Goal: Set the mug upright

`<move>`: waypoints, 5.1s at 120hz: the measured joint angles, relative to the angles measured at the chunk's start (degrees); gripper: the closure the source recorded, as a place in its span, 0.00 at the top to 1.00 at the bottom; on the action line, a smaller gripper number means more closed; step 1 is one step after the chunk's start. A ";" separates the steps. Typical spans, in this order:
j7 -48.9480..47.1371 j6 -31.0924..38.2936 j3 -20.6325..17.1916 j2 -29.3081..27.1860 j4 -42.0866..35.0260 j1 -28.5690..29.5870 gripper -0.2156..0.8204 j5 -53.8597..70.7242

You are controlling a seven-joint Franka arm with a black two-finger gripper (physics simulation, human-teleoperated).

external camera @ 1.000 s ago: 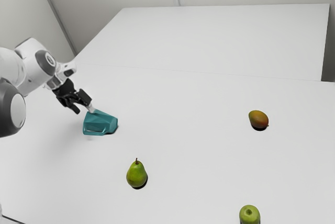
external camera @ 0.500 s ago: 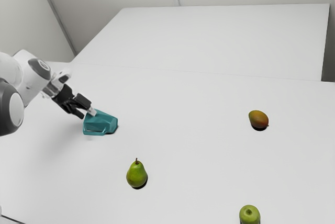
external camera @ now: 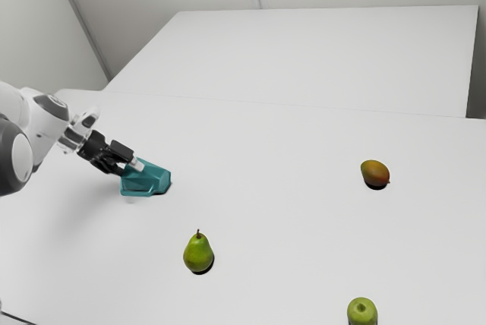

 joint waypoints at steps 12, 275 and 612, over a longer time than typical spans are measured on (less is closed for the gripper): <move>0.44 -0.69 0.00 0.00 -0.62 0.31 0.79 -0.91; 4.10 5.75 -6.39 -11.40 0.53 -6.94 0.04 5.44; -40.25 27.69 -18.63 -12.80 -6.95 -15.16 0.62 50.72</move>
